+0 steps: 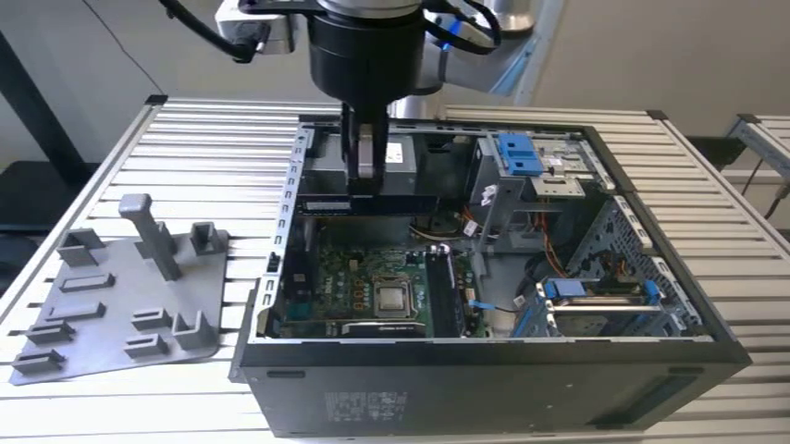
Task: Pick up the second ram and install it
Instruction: 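Pick up the second ram and move it above second insertion slot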
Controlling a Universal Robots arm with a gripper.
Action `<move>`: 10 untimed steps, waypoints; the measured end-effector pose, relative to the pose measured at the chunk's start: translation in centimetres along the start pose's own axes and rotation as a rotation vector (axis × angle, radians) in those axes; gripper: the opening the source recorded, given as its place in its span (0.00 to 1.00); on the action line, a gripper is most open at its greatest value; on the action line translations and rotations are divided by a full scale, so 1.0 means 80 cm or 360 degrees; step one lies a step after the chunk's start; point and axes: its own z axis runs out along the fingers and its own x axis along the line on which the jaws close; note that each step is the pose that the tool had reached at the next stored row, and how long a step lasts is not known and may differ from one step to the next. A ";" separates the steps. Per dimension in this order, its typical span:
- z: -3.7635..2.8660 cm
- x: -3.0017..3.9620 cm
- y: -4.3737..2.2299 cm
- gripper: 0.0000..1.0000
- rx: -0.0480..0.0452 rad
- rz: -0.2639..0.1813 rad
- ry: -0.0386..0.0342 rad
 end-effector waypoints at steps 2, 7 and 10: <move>-0.0001 0.0002 -0.0096 0.14 0.0000 0.0000 0.0000; -0.0004 0.0007 -0.0339 0.14 0.0000 0.0000 -0.0001; -0.0005 0.0011 -0.0485 0.14 0.0000 0.0000 -0.0001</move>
